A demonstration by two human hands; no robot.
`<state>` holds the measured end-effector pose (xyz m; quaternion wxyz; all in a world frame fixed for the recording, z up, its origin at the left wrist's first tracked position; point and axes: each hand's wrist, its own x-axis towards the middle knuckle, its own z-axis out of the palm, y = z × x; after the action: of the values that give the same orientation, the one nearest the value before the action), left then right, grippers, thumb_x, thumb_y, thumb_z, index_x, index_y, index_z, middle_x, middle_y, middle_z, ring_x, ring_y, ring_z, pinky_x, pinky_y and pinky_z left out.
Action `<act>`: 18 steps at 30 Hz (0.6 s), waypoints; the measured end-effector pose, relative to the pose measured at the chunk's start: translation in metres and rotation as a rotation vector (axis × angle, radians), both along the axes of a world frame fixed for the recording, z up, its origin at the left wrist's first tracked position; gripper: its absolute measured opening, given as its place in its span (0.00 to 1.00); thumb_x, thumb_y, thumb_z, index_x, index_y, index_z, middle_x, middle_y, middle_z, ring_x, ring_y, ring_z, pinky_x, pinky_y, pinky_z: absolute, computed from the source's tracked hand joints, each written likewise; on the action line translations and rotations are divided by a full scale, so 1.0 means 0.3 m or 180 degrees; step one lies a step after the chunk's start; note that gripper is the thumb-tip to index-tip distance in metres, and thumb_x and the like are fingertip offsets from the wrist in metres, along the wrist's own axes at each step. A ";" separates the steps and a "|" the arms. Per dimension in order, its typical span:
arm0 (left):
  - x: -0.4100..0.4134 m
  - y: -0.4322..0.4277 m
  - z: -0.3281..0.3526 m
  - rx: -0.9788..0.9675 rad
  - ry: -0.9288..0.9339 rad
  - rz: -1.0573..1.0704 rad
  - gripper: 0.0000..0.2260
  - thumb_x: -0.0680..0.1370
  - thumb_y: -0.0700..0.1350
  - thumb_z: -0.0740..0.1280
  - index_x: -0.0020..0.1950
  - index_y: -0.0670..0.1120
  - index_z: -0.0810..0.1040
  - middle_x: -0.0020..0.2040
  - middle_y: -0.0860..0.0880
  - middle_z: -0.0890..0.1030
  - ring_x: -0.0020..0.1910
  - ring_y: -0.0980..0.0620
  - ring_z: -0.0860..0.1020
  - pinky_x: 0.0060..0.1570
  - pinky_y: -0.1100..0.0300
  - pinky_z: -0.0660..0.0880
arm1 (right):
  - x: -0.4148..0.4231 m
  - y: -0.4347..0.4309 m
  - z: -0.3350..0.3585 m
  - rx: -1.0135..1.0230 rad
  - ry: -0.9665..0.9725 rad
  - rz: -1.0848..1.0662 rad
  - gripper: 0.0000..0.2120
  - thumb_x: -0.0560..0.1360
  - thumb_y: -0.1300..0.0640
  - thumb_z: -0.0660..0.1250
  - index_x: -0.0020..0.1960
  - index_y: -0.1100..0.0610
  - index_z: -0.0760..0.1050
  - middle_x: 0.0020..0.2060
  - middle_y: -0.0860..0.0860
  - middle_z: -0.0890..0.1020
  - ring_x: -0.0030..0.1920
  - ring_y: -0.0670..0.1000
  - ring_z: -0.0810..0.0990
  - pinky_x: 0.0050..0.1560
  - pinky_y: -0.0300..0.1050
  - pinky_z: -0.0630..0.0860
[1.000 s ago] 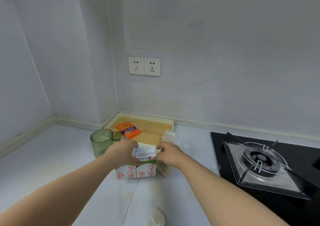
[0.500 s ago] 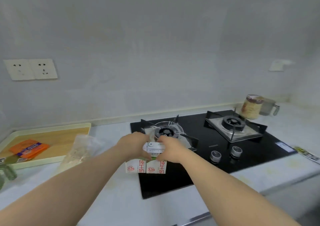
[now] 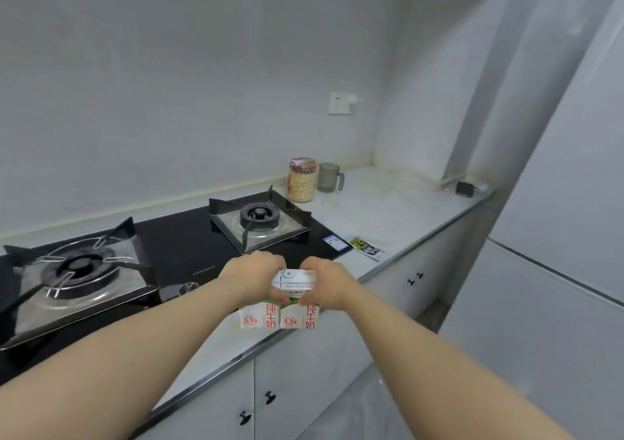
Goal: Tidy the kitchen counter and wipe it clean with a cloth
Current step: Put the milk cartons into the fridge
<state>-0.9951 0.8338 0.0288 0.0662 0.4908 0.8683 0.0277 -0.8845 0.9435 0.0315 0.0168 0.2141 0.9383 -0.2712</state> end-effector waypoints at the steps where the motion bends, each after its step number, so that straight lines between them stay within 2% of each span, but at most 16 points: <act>1: 0.015 0.056 0.001 -0.0012 0.0033 -0.0071 0.19 0.70 0.59 0.71 0.56 0.52 0.73 0.48 0.55 0.74 0.47 0.54 0.74 0.39 0.59 0.70 | 0.025 0.048 -0.002 -0.0029 0.0005 -0.0081 0.23 0.71 0.61 0.71 0.64 0.55 0.69 0.59 0.54 0.77 0.58 0.53 0.77 0.49 0.42 0.74; 6: 0.061 0.328 0.012 -0.0008 0.0097 -0.0403 0.18 0.71 0.59 0.70 0.56 0.52 0.73 0.47 0.54 0.72 0.48 0.53 0.74 0.39 0.58 0.67 | 0.099 0.283 -0.015 -0.0085 0.0084 -0.0491 0.26 0.71 0.60 0.71 0.67 0.54 0.68 0.62 0.54 0.75 0.58 0.53 0.76 0.52 0.42 0.74; 13: -0.062 0.649 0.007 0.0053 0.0166 -0.0688 0.20 0.70 0.59 0.70 0.57 0.52 0.73 0.51 0.52 0.77 0.50 0.52 0.76 0.43 0.55 0.73 | 0.009 0.570 -0.011 -0.0111 0.0114 -0.0763 0.25 0.71 0.61 0.71 0.66 0.55 0.69 0.60 0.54 0.76 0.53 0.52 0.77 0.48 0.42 0.74; 16: -0.157 0.789 0.015 0.0061 0.0151 -0.0748 0.21 0.70 0.60 0.70 0.58 0.52 0.73 0.53 0.53 0.77 0.51 0.51 0.76 0.41 0.57 0.69 | -0.068 0.686 -0.005 -0.0136 0.0162 -0.0938 0.24 0.71 0.61 0.70 0.66 0.55 0.69 0.60 0.55 0.76 0.49 0.51 0.75 0.45 0.40 0.72; 18: -0.212 0.878 0.021 0.0072 0.0116 -0.0817 0.21 0.70 0.59 0.70 0.59 0.53 0.72 0.54 0.53 0.77 0.52 0.51 0.76 0.42 0.58 0.67 | -0.114 0.764 0.002 -0.0123 0.0133 -0.1009 0.24 0.72 0.61 0.70 0.66 0.55 0.69 0.60 0.54 0.76 0.52 0.52 0.76 0.46 0.40 0.72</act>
<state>-1.0587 1.0973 0.0351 0.0479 0.5990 0.7991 0.0199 -0.9187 1.1727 0.0322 -0.0417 0.3535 0.8874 -0.2929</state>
